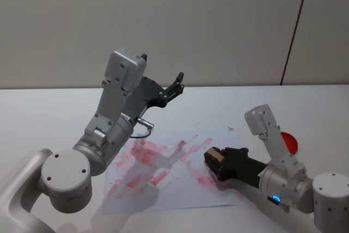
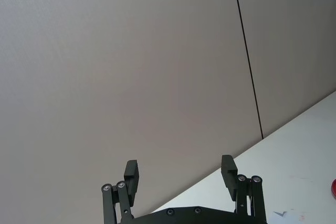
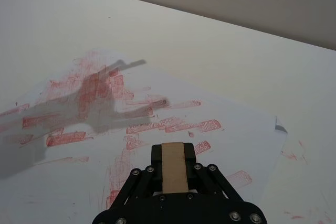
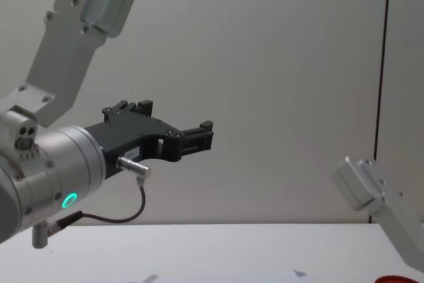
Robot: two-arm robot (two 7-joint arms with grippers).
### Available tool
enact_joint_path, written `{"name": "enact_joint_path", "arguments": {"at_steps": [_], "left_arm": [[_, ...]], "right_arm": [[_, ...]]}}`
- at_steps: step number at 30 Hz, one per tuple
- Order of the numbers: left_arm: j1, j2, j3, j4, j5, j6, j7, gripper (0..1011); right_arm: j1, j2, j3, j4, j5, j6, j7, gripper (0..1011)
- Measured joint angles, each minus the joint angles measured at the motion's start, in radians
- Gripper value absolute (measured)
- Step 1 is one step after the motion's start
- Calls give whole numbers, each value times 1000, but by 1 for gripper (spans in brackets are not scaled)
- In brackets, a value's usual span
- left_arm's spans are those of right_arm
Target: Use the one hand to pick up the stamp and affix it onto the A4 paper.
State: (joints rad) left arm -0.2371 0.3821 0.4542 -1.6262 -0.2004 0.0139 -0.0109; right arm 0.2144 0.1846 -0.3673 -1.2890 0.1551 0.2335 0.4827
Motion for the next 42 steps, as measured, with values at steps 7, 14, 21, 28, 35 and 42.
{"name": "enact_joint_path", "arguments": {"at_steps": [7,14,21,28,35,42], "left_arm": [[0,0,0,0,0,0,0,1001],[0,0,0,0,0,0,0,1001],[0,0,0,0,0,0,0,1002],[0,0,0,0,0,0,0,1001],[0,0,0,0,0,0,0,1001],[0,0,0,0,0,0,0,1001]], "right_arm": [[2,-4,-1,3,18,-8,-10,219],[3,-6,4,-37,72,-23,-13,219],[0,12,31,-130,144,-27,-28,219],[-21,58,74,-210,202,-15,-63,219],[-56,122,121,-254,225,-2,-96,219],[-87,177,158,-257,219,-1,-125,219]]}}
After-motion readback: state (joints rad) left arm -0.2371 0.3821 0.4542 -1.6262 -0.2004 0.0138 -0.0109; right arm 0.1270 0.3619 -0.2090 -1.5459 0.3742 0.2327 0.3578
